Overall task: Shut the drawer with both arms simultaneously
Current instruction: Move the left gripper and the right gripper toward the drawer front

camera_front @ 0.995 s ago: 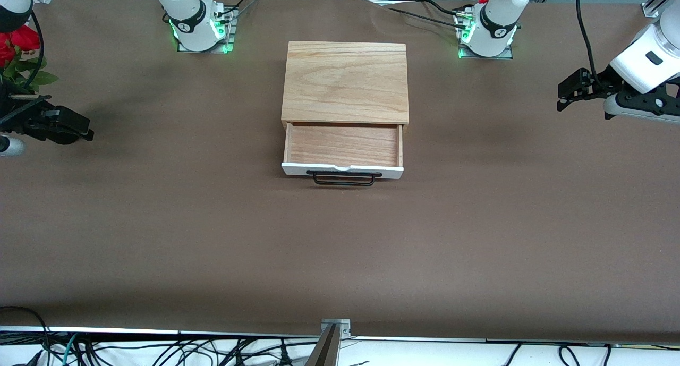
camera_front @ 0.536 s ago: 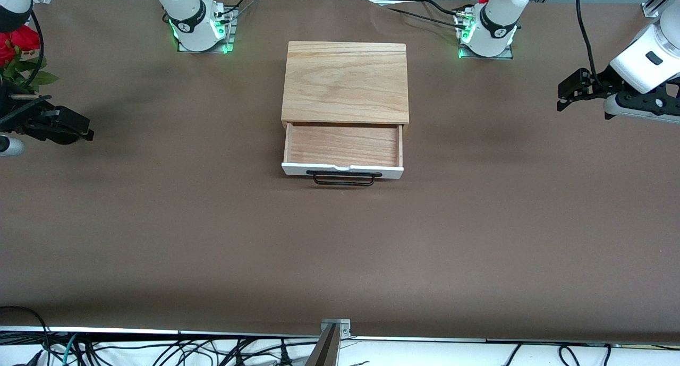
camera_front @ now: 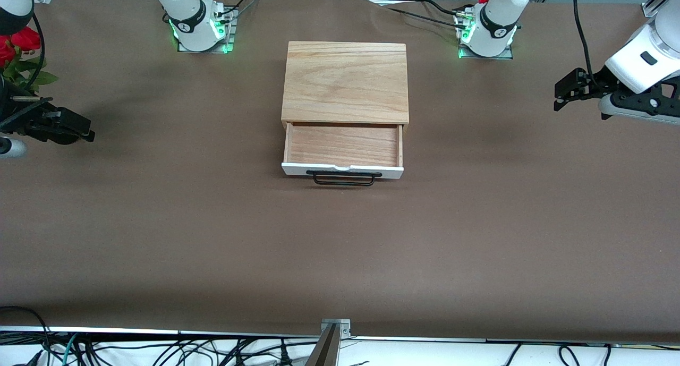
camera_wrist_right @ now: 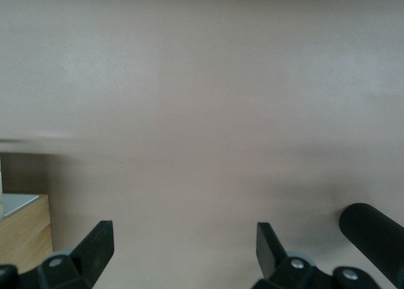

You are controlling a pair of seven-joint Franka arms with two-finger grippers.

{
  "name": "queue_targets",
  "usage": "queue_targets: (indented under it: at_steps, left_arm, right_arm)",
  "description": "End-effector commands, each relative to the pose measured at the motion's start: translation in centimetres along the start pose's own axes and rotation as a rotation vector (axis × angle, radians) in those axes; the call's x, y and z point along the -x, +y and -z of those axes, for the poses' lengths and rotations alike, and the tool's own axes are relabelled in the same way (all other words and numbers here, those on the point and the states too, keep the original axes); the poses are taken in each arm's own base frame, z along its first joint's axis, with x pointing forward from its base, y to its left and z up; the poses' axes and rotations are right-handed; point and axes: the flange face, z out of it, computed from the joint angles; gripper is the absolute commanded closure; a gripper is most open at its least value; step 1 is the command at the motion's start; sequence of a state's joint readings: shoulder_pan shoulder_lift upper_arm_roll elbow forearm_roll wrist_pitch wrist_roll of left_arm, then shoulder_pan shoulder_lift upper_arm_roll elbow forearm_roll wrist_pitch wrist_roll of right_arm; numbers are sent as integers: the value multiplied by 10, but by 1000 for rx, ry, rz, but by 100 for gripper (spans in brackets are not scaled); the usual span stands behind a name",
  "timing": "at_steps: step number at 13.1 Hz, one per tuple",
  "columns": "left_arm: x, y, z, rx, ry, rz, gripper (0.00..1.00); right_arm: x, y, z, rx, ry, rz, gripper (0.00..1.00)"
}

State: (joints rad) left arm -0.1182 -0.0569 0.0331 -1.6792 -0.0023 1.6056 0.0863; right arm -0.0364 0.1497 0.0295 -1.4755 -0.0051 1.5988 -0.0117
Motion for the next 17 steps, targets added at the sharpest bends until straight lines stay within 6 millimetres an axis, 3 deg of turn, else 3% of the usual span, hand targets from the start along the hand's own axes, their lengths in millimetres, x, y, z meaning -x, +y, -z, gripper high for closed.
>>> queue_targets:
  at_steps: [1,3,7,11,13,17]
  left_arm:
    - [-6,7,9,11,21,-18,0]
    - [-17,11,9,18,26,-26,0]
    - [-21,13,11,22,31,-28,0]
    - [-21,16,11,25,32,-21,0]
    - [-23,22,11,93,39,-30,0]
    - [-52,47,-16,160,4,-58,0]
  right_arm:
    - [0,0,1,-9,7,-7,0]
    - [1,0,1,-10,5,-8,0]
    - [0,-2,0,-11,4,-4,0]
    - [-3,-37,-7,-13,-5,53,0]
    - [-4,-45,-9,-19,-3,65,0]
    - [-13,-59,-19,-25,16,85,0]
